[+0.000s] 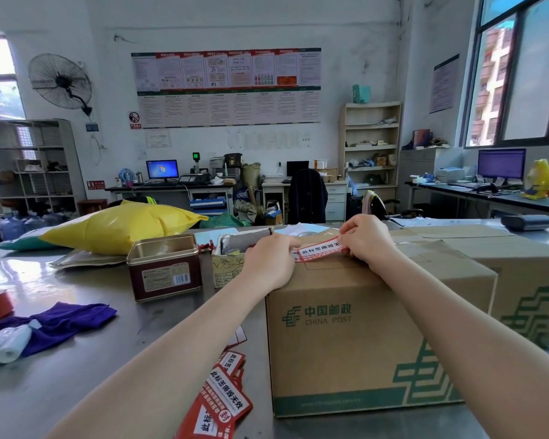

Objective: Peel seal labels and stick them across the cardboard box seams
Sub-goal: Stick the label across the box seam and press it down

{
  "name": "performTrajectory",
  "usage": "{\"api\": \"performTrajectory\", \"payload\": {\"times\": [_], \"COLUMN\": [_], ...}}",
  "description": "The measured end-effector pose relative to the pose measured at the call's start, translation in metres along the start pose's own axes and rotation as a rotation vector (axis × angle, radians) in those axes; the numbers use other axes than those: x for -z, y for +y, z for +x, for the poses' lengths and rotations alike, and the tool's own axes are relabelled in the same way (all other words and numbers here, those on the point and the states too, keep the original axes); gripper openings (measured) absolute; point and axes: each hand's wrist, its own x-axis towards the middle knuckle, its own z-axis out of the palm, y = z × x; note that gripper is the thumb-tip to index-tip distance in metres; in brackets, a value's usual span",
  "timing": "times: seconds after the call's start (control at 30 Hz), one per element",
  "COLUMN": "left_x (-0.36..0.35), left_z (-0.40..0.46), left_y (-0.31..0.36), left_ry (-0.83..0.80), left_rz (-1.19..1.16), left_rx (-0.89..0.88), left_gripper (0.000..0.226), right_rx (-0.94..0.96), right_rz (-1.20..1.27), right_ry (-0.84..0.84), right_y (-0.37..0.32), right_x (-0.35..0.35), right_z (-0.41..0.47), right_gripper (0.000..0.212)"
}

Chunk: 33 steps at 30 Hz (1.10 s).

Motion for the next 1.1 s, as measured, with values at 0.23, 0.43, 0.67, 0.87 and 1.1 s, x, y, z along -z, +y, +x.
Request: {"api": "performTrajectory", "payload": {"times": [0.23,0.43,0.67,0.87,1.1], "left_x": [0.011,0.016,0.021,0.023,0.0], "left_z": [-0.01,-0.016,-0.015,-0.013,0.004], "left_y": [0.012,0.015,0.015,0.025,0.062], "left_ry": [-0.3,-0.399,-0.445,-0.481,-0.543], "left_rz": [0.145,0.301,0.32,0.41,0.269], "left_rx": [-0.153,-0.229,-0.232,-0.234,-0.273], "left_gripper": [0.058,0.075,0.075,0.082,0.078], "right_rx": [-0.001,-0.008,-0.023,-0.097,-0.046], "right_rz": [-0.043,-0.049,-0.127,0.058,0.034], "right_ry": [-0.019,0.026,0.024,0.155,0.157], "right_y": [-0.002,0.002,0.007,0.026,0.027], "right_x": [0.0,0.0,0.014,0.035,0.03], "right_z": [-0.002,-0.001,0.001,0.0,-0.001], "right_gripper": [0.007,0.019,0.024,0.025,0.025]}}
